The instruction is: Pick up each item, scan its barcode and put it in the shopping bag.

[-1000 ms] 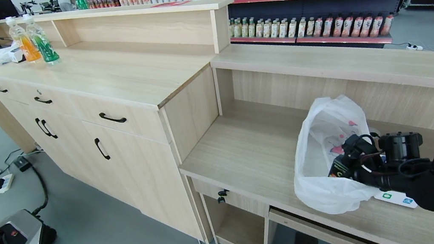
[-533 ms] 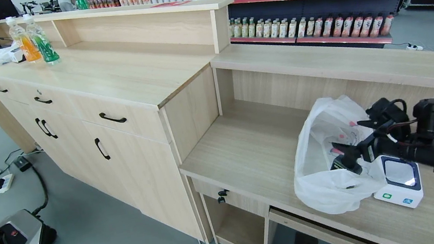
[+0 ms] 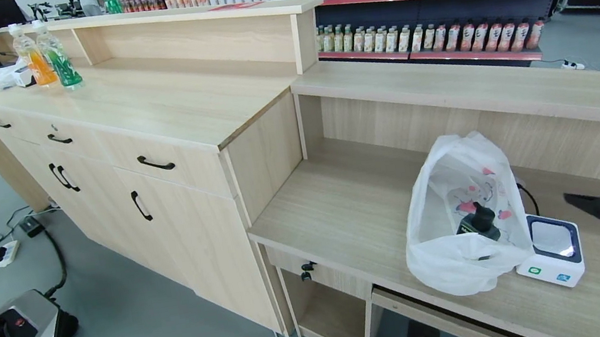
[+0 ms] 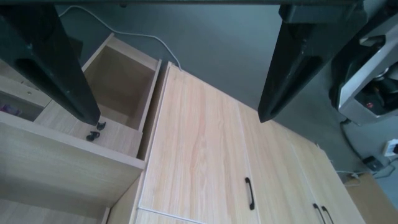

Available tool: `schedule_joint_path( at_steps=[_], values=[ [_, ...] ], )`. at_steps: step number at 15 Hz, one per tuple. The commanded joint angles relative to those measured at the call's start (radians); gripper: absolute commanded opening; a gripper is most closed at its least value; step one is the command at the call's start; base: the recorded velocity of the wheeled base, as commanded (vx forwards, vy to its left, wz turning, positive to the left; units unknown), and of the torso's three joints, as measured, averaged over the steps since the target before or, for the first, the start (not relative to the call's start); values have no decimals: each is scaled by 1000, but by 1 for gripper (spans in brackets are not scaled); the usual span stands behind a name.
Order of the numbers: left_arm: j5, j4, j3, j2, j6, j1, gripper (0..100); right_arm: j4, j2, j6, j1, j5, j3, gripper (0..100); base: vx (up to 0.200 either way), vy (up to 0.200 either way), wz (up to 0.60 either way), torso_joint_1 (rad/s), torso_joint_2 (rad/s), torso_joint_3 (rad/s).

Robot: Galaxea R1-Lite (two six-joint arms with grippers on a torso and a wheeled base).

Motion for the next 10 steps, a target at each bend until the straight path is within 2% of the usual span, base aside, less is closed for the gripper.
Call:
schedule_joint_path(
  at_steps=[1,6,10],
  values=[
    [1,-1,-1,0,0,1,100,83,-180,-17,-143,-24,26,100,0,0,-600,2,-2,2],
    [1,-1,-1,0,0,1,100,167,-187,-16,-252,-85,36,100,0,0,-600,1,3,3],
    [1,-1,-1,0,0,1,100,158,-138,-2,-255,-89,34,100,0,0,-600,1,4,4]
  ],
)
